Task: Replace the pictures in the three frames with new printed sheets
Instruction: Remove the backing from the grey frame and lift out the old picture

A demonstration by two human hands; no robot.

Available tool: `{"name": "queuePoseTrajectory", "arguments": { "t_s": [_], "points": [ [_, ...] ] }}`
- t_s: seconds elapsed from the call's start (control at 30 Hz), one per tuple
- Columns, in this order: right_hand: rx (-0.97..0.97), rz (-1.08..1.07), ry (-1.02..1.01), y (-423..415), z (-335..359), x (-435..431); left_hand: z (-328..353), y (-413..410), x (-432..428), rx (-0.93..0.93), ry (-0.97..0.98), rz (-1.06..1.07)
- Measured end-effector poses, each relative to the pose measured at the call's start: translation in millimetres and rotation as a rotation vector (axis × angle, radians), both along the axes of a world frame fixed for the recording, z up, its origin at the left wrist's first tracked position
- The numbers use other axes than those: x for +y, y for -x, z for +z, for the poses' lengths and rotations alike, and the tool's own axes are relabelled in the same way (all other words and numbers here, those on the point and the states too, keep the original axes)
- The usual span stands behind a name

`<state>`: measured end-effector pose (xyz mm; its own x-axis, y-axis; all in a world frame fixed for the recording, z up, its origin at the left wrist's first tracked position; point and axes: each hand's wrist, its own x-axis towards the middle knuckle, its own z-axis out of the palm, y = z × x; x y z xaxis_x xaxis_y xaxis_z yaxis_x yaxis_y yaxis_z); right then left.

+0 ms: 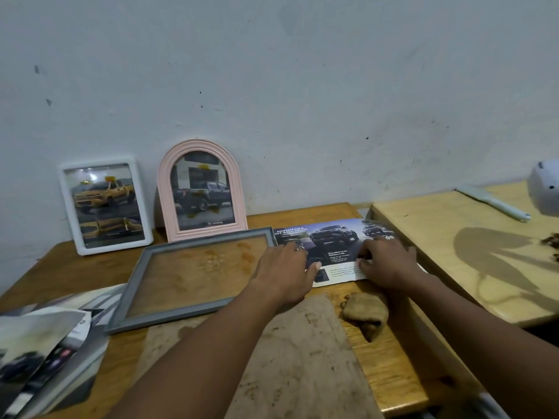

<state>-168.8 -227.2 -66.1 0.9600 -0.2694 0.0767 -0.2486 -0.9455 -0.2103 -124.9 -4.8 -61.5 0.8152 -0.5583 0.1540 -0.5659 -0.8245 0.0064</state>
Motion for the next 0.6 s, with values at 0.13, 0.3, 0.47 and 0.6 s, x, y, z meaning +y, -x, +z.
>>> {"name": "queuePoseTrajectory", "arguments": {
  "t_s": [0.13,0.3,0.47,0.6],
  "points": [
    [-0.049,0.023,-0.017,-4,20,20,13,10,20,0.001,0.085,-0.003],
    [-0.122,0.236,-0.148,-27,53,88,40,19,76,-0.026,0.127,0.086],
    [-0.156,0.458,-0.234,-40,66,206,52,26,174,-0.064,0.153,0.263],
    [-0.092,0.64,-0.286,-39,55,304,46,45,263,-0.046,0.254,0.434]
  ]
}}
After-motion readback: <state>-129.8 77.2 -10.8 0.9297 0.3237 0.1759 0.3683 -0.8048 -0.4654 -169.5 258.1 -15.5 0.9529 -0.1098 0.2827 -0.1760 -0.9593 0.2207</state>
